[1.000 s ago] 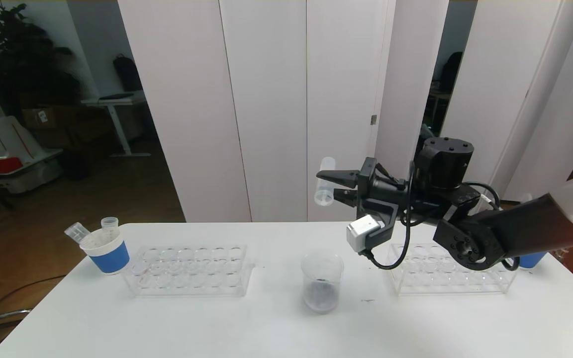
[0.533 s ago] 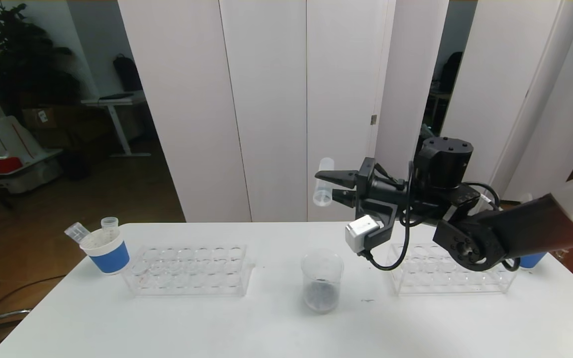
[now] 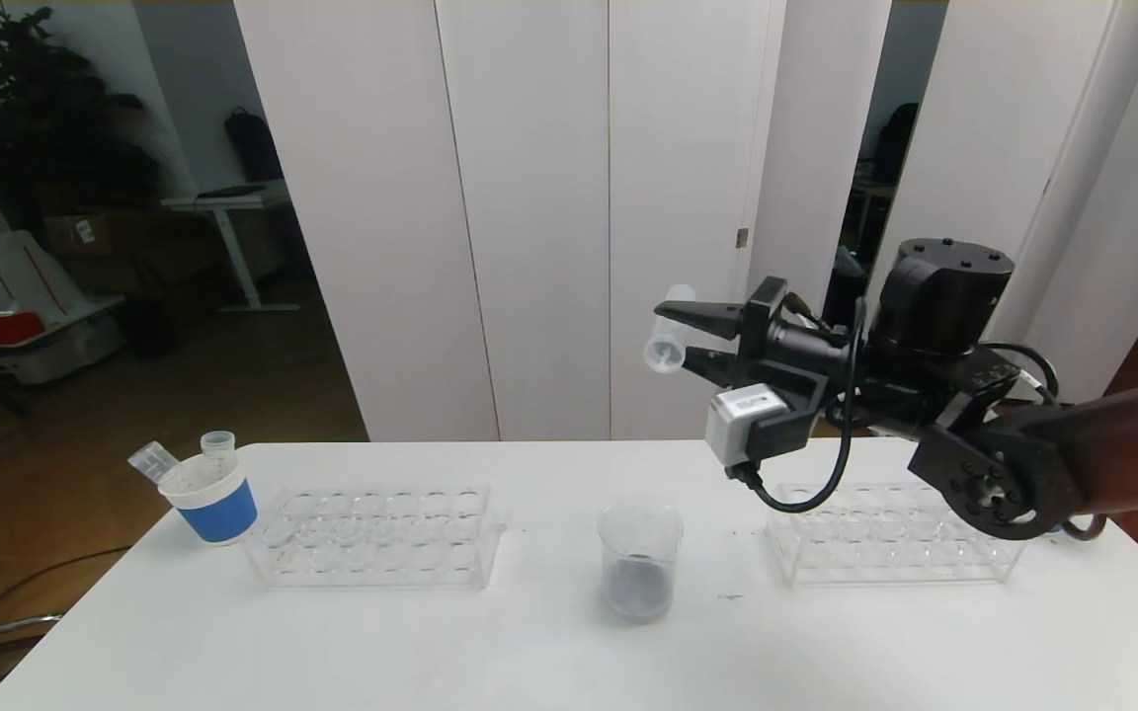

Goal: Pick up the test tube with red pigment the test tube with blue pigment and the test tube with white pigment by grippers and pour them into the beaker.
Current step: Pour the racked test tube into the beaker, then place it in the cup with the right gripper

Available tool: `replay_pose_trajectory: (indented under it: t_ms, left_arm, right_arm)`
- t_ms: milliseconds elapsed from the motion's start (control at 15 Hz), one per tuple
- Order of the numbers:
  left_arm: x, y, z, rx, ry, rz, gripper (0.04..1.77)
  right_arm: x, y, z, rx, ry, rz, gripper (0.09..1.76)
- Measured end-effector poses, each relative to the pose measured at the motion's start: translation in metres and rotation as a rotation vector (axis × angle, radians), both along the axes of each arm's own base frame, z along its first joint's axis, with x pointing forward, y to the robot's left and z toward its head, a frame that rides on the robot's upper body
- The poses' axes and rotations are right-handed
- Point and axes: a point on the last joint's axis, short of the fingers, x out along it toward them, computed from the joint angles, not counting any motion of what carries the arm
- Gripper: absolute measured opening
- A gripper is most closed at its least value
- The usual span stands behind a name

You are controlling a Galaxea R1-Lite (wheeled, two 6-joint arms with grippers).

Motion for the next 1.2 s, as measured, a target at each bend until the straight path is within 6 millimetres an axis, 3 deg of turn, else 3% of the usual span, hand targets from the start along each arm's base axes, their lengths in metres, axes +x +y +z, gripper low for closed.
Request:
replay_pose_trajectory:
  t_ms: [333,667,1000,1200]
  left_arm:
    - [0.0,0.0,0.0,0.0,0.0,0.0,1.75]
    - [0.0,0.0,0.0,0.0,0.0,0.0,1.75]
    - [0.0,0.0,0.0,0.0,0.0,0.0,1.75]
    - [0.0,0.0,0.0,0.0,0.0,0.0,1.75]
  right_arm:
    - [-0.033,-0.026,0.007,0.116,0.197,-0.118,0.57]
    - [-0.047,-0.04,0.018,0.282,0.35,-0.188,0.57]
    - [-0.052,-0.05,0.023,0.621,0.571,-0.402,0.57]
    - [-0.056,-0.053,0.018,0.841,0.747,-0.441,0.57]
